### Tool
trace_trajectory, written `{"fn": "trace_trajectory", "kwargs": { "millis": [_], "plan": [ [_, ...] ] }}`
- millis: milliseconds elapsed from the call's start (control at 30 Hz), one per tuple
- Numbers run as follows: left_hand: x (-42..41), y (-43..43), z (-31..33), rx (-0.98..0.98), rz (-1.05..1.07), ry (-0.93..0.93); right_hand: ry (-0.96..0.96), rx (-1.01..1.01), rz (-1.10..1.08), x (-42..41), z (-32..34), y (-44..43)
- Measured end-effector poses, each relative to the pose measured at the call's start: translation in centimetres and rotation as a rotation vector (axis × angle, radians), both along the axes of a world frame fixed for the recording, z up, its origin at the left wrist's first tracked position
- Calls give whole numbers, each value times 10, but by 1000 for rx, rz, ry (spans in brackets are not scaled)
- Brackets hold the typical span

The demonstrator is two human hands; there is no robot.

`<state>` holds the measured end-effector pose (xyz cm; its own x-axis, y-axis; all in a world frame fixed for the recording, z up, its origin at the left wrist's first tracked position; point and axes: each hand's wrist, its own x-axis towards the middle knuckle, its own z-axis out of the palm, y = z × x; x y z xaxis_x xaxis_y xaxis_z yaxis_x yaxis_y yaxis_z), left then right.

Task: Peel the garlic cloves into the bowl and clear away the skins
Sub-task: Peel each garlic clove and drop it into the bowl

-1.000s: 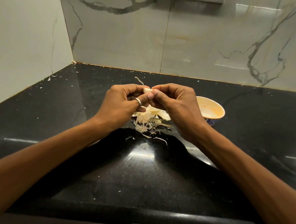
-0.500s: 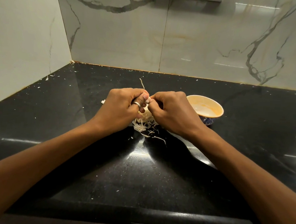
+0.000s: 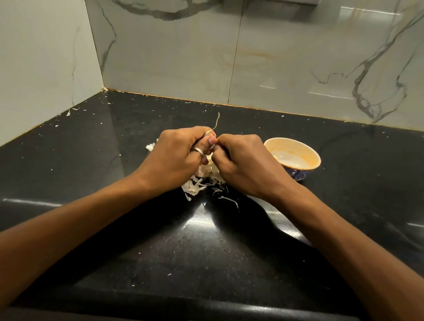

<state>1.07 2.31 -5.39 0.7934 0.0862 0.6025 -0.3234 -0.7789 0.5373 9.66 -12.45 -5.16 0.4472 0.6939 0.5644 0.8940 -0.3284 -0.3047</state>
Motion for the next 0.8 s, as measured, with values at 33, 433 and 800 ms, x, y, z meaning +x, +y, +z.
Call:
{"fn": "trace_trajectory", "kwargs": {
  "millis": [33,433,800],
  "plan": [
    [0,0,0,3,-1,-11,3,-8,2,-1,0,0],
    [-2,1,1,-51,-73,40,-61,-13,-8,-4,-2,-1],
    [-2,4,-1,17,-132,60,-35,-25,-57,-5,-4,-2]
  ]
}}
